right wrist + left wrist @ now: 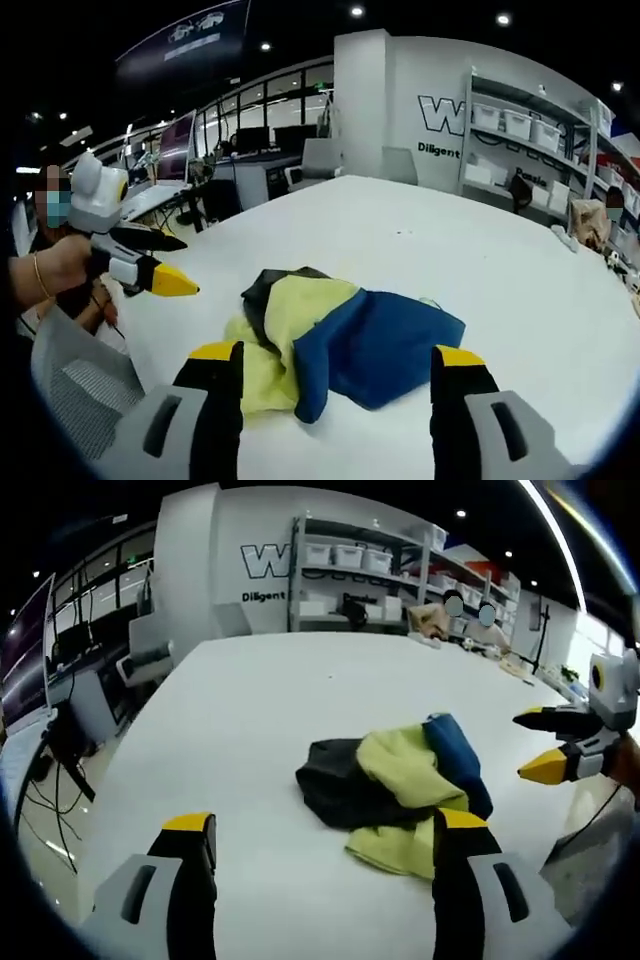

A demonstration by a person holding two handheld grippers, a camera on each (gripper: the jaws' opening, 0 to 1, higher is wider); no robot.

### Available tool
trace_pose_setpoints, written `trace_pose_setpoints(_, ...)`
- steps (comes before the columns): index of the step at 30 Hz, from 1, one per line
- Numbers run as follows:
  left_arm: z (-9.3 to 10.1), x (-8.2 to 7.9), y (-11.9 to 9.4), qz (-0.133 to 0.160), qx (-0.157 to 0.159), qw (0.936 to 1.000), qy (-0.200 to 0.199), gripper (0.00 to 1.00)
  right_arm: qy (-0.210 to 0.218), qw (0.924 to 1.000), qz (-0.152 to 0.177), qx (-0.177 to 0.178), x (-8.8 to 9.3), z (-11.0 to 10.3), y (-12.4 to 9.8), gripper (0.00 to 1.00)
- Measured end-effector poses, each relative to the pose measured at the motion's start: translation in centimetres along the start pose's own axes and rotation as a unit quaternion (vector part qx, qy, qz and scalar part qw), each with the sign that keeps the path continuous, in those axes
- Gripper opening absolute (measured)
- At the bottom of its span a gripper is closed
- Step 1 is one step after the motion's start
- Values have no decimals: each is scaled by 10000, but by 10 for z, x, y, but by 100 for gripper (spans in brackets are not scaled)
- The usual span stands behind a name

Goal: Fold the garment on the visible template until the final outline fits inside the template.

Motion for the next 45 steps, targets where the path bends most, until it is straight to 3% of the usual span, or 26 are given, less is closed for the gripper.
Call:
trace_pose_setpoints(14,-2,0,42,-361,173,9991,158,78,-39,9995,-293,-147,8,2,36,61)
trace_pose_setpoints(22,-4,6,65,-535,291,9978,271,66,-8,9987,-437,-259,14,3,49,52)
trace_pose_setpoints(27,-5,12,74,-611,374,9970,307,50,-30,9979,-551,-327,19,1,55,44)
trace_pose_setpoints(31,-4,15,80,-676,425,9963,324,49,-31,9973,-655,-329,23,-1,57,31)
trace_pose_setpoints(36,-5,19,88,-838,444,9951,296,37,-68,9960,-820,-358,29,-4,60,8)
trace_pose_setpoints(38,-2,21,90,-841,577,9943,310,30,-95,9960,-822,-332,30,-4,60,6)
trace_pose_setpoints(43,0,25,94,-900,543,9940,312,25,-217,9960,-842,-211,30,-1,58,0)
trace_pose_setpoints(45,1,26,94,-877,570,9941,284,18,-149,9961,-851,-186,31,2,56,0)
Point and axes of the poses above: the point that each gripper's makers call its tool centre point, and the gripper's own axes: y roughly forward along the fingers, z roughly to its right, x roughly out of its underside, the point moved 9 cm from there along -y, roughly backward along the fingers
